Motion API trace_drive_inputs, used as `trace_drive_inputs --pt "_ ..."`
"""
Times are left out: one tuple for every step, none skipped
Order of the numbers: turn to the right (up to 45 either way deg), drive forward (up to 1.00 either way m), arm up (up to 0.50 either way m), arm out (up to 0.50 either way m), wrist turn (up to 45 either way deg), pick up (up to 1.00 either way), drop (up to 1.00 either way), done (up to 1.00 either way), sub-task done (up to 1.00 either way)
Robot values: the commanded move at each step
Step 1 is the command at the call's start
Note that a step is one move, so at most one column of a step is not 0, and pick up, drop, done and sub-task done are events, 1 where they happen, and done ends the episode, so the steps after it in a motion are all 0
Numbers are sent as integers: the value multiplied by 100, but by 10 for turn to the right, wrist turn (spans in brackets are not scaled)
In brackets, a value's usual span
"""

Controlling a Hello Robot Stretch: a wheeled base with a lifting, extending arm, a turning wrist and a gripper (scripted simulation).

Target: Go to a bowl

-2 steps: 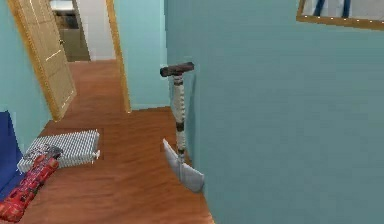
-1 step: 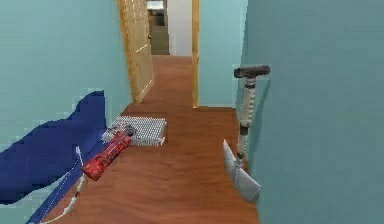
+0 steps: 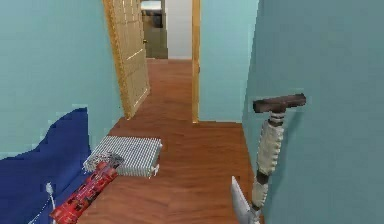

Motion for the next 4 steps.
trace_drive_inputs --pt "-30 0 0 0 0 0 0 0 0" --pt "-30 0 0 0 0 0 0 0 0" --pt "0 100 0 0 0 0 0 0 0" --pt "-30 0 0 0 0 0 0 0 0"
